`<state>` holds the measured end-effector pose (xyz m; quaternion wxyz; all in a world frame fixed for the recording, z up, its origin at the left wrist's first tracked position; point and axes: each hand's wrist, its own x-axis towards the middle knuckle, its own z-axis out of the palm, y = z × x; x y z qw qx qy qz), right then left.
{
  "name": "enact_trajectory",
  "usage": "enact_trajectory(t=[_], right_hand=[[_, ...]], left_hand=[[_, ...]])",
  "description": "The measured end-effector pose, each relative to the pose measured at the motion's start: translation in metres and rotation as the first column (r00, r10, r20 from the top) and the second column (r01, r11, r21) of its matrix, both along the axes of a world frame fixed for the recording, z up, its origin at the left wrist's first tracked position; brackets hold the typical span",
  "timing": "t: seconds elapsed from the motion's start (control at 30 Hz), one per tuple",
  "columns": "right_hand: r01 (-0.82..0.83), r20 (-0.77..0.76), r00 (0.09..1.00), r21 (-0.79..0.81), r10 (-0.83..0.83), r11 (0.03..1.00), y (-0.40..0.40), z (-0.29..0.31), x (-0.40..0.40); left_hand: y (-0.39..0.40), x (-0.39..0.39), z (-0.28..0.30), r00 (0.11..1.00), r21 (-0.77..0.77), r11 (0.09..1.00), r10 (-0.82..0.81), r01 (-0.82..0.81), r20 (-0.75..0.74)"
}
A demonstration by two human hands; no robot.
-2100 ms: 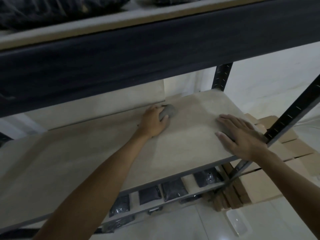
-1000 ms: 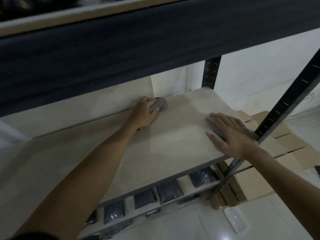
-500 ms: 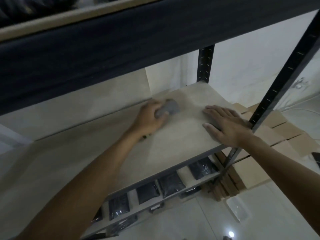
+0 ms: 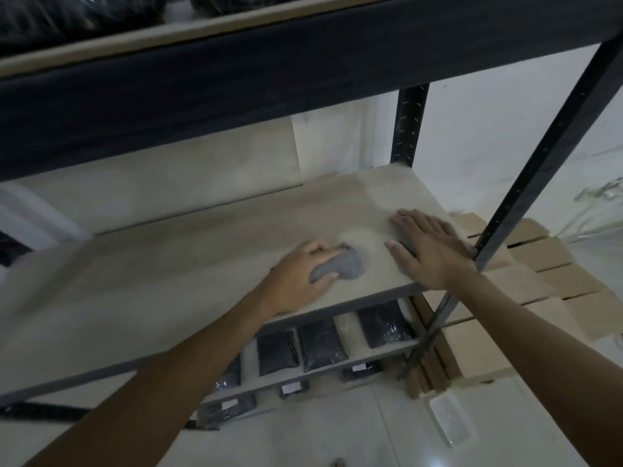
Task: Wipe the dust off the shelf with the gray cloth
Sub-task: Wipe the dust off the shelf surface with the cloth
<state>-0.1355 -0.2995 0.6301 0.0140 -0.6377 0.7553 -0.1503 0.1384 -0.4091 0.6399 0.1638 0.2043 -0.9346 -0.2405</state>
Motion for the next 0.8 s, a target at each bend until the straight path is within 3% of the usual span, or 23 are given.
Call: enact_trajectory(t=[0.17, 0.3, 0.43, 0.53, 0.67, 0.73, 0.8], right_hand=[[-0.028, 0.025, 0.999, 0.015, 0.027, 1.0, 0.0, 0.001, -0.002], [-0.131, 0.234, 0.963, -0.014, 0.131, 0.991, 0.007, 0.022, -0.003], [-0.213, 0.331, 0.877, -0.379, 0.347, 0.9, 0.049, 0.061, -0.007], [-0.03, 0.368, 0.86, -0.655, 0.354, 0.755, 0.09, 0.087, -0.024], [0.305, 0.538, 0.802, -0.742, 0.258, 0.597, 0.097, 0.12, -0.06], [0.374, 0.61, 0.749, -0.712, 0.259, 0.594, 0.082, 0.138, -0.067], [0.386, 0.674, 0.698, -0.637, 0.241, 0.667, 0.063, 0.149, -0.067]], left_hand=[[0.058, 0.007, 0.003, 0.993, 0.072, 0.995, -0.072, 0.065, 0.095], [0.096, 0.006, 0.02, 0.992, 0.116, 0.991, -0.081, 0.07, 0.092], [0.112, 0.009, 0.04, 0.983, 0.121, 0.978, 0.178, -0.17, -0.054], [0.117, 0.013, 0.047, 0.961, 0.062, 0.964, 0.264, -0.259, -0.086], [0.11, 0.016, 0.05, 0.936, 0.02, 0.942, 0.336, -0.335, -0.103], [0.1, 0.013, 0.052, 0.929, 0.022, 0.936, 0.352, -0.351, -0.114], [0.087, 0.01, 0.051, 0.926, 0.005, 0.935, 0.353, -0.355, -0.132]])
